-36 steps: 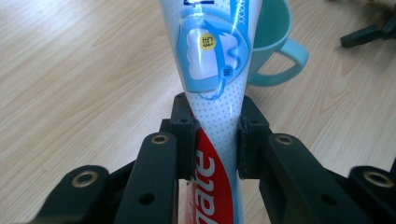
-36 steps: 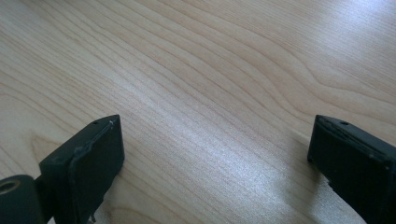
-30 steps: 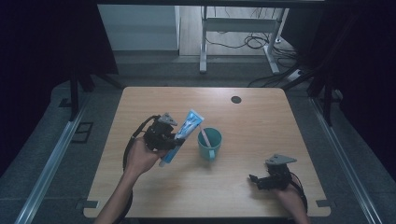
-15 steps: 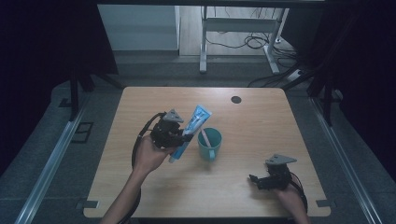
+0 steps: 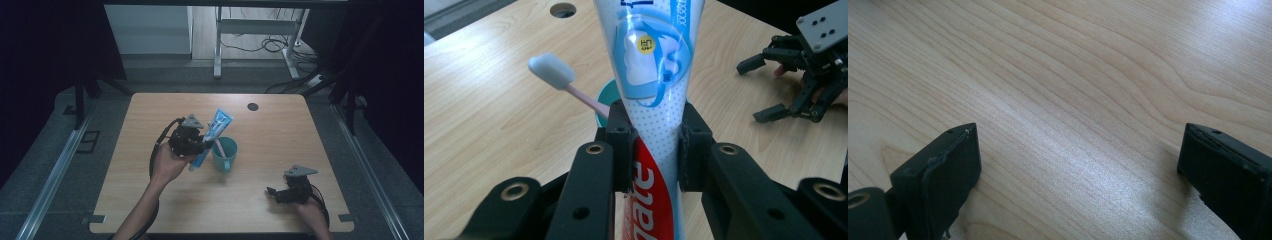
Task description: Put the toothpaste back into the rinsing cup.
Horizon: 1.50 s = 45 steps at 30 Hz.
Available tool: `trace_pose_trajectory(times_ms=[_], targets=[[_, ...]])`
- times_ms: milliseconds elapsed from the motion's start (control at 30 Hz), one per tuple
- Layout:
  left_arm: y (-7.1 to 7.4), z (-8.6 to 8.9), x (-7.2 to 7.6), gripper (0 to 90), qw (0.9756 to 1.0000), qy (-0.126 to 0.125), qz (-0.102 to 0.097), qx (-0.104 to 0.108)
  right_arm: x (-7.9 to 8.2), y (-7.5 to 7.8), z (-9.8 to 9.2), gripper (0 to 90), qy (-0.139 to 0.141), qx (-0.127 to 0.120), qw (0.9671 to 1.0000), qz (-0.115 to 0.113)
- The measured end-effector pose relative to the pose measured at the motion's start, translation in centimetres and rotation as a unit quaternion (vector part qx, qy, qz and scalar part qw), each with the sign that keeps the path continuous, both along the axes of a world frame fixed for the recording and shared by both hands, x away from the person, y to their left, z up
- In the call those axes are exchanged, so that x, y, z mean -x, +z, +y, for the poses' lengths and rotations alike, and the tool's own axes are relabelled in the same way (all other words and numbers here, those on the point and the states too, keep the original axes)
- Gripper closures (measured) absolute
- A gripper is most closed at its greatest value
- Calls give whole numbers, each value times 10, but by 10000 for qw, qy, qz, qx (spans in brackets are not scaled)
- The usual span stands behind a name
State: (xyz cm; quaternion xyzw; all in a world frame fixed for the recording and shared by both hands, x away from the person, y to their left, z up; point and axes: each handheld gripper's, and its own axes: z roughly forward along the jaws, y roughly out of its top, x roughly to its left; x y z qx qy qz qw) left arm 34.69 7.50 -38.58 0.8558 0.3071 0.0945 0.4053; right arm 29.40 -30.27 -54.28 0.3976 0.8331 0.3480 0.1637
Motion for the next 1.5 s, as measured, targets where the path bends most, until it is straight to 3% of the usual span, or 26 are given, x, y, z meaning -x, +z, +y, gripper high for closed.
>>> trace_pose_trajectory(times_ms=[700,1500], targets=[[4,-24,-10,729,9995,41,-196,256,0,0,0,34,-7,-1,10000,6],[10,-52,-25,729,9968,226,-544,535,0,0,0,35,5,2,10000,-8]])
